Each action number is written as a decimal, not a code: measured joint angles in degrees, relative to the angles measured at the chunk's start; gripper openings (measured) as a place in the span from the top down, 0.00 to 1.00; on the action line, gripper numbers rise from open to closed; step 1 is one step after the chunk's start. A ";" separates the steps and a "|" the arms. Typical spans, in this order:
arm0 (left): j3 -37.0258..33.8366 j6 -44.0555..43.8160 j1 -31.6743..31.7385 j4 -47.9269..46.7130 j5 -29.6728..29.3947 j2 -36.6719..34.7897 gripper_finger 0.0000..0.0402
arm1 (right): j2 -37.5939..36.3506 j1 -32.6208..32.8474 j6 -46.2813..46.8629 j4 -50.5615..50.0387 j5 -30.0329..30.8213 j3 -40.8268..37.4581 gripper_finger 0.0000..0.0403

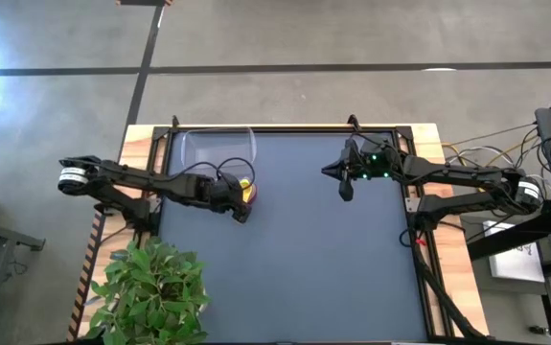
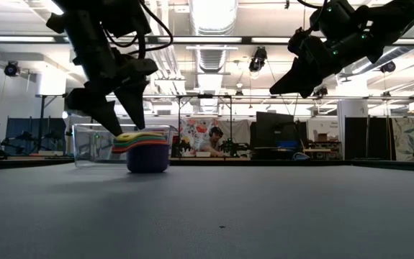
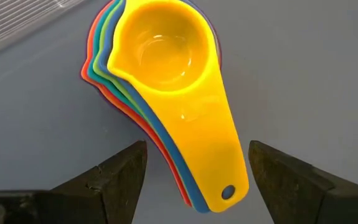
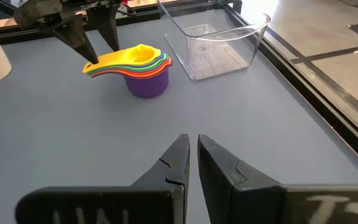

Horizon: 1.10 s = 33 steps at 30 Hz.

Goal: Nest measuring cups in basket
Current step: Put the nested measuring cups into the transparent bin

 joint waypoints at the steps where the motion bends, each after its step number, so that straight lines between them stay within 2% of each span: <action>1: 0.00 -0.04 0.02 0.04 -0.06 0.00 0.34 | 0.00 0.00 0.00 0.00 0.00 0.01 0.94; 6: 0.02 -0.53 -0.05 0.39 -0.12 0.86 0.34 | 0.00 0.00 0.48 0.00 0.02 0.01 0.94; 13: 1.33 -1.31 -1.07 1.05 -0.10 5.62 0.34 | 0.20 0.00 0.48 0.02 0.09 0.01 0.94; 21: 11.22 -1.32 -1.01 -10.70 -3.65 13.51 0.34 | 2.43 -0.02 0.44 0.45 0.46 0.01 0.94; 27: 19.38 -0.08 -1.01 -15.81 -4.46 18.99 0.35 | 4.33 -0.04 0.42 1.41 0.46 -0.01 0.94; 33: 22.15 -0.40 -1.01 -19.99 -3.94 22.80 0.37 | 4.42 -0.02 0.42 2.10 0.46 0.01 0.94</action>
